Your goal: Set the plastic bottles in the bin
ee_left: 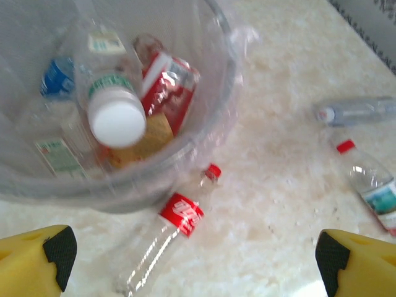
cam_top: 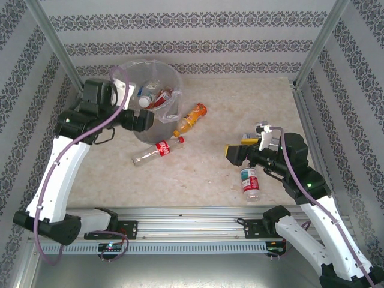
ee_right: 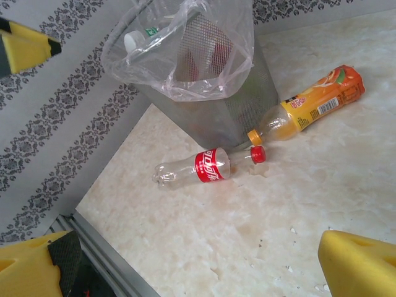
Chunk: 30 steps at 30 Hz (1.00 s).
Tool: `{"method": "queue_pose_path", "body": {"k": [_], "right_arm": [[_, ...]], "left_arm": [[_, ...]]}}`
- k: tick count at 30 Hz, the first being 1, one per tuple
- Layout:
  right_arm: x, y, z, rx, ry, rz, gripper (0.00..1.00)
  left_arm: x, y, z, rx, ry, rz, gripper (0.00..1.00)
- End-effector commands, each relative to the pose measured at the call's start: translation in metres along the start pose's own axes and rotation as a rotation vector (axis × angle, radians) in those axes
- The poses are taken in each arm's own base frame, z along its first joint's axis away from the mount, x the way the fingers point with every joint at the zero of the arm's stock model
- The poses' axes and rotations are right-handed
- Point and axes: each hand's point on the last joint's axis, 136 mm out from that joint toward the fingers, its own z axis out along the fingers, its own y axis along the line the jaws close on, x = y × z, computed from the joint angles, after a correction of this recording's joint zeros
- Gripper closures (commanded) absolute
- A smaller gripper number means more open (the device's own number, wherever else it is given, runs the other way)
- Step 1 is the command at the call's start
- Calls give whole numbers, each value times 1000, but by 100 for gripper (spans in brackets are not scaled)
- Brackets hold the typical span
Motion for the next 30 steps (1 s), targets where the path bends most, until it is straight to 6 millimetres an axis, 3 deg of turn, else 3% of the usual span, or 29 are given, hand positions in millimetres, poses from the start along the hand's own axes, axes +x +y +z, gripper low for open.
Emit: {"method": "queue_pose_path", "body": {"k": [1, 8, 14, 24, 30], "right_arm": [[-1, 3, 1, -9, -5, -29, 2], [2, 3, 1, -19, -4, -25, 2], [5, 3, 1, -23, -3, -25, 2], [9, 2, -1, -24, -5, -23, 2], [10, 1, 0, -23, -4, -14, 2]], "left_arm": [[30, -2, 7, -18, 57, 3, 0], [80, -2, 47, -51, 134, -95, 2], [114, 9, 84, -175, 192, -52, 2], [153, 37, 135, -333, 237, 46, 0], [165, 40, 157, -338, 271, 64, 0]]}}
